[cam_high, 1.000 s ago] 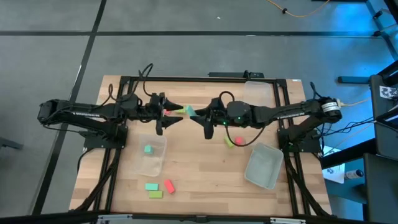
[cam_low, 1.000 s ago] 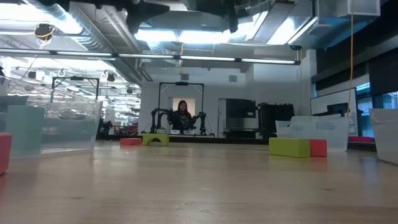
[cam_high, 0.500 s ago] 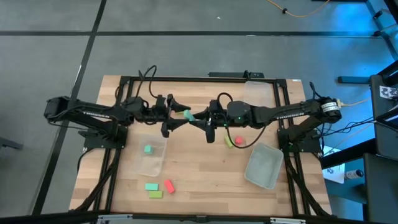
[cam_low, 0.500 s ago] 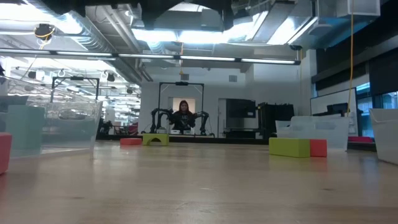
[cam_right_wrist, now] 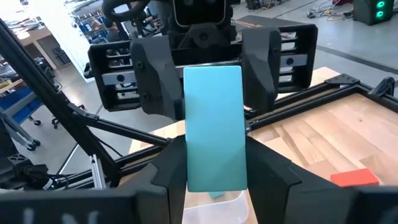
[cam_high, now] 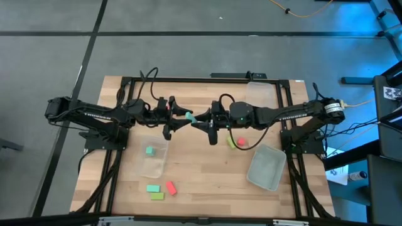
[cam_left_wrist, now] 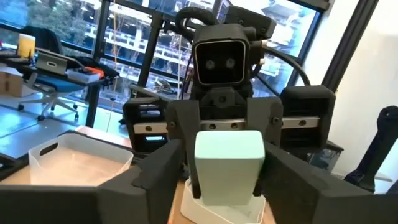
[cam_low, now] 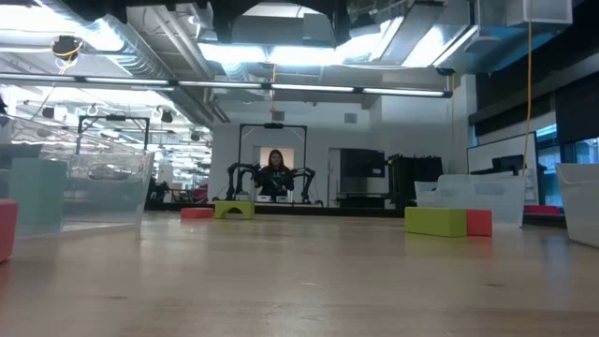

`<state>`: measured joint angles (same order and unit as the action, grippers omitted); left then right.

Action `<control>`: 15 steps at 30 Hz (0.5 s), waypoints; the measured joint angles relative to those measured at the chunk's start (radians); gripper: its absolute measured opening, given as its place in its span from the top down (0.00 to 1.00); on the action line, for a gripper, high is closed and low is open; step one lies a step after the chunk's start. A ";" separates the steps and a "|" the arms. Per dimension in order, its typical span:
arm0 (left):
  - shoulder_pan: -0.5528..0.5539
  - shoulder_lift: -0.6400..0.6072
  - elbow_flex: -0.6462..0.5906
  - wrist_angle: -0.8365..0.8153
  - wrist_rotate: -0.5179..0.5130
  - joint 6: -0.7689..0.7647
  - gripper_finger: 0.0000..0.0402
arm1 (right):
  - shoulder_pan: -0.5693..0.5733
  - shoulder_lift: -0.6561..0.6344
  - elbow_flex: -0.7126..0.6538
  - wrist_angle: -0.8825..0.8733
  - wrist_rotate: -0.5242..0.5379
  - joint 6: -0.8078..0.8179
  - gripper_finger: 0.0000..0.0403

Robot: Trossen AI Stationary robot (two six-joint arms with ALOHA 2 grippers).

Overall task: Sort & place blocks by color
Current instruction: Put the right blue block into the left transparent bin

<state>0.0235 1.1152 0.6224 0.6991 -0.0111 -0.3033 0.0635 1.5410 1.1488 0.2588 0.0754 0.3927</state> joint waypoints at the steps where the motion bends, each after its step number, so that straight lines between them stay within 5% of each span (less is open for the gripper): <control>1: 0.000 0.000 0.000 0.000 0.000 0.000 0.55 | 0.000 0.000 0.000 0.001 0.001 0.000 0.68; 6: 0.000 -0.001 0.000 0.001 0.009 -0.006 0.69 | -0.001 0.000 0.000 0.004 -0.010 -0.007 0.68; 12: 0.018 -0.020 0.002 -0.038 0.034 -0.007 0.70 | -0.002 -0.011 -0.001 -0.014 -0.032 0.011 0.67; 15: 0.043 -0.064 -0.001 -0.124 0.036 0.009 0.70 | -0.002 -0.054 -0.004 -0.102 -0.036 0.048 0.47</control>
<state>0.0665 1.0510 0.6210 0.5750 0.0254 -0.2941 0.0620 1.4873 1.1447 0.1566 0.0393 0.4407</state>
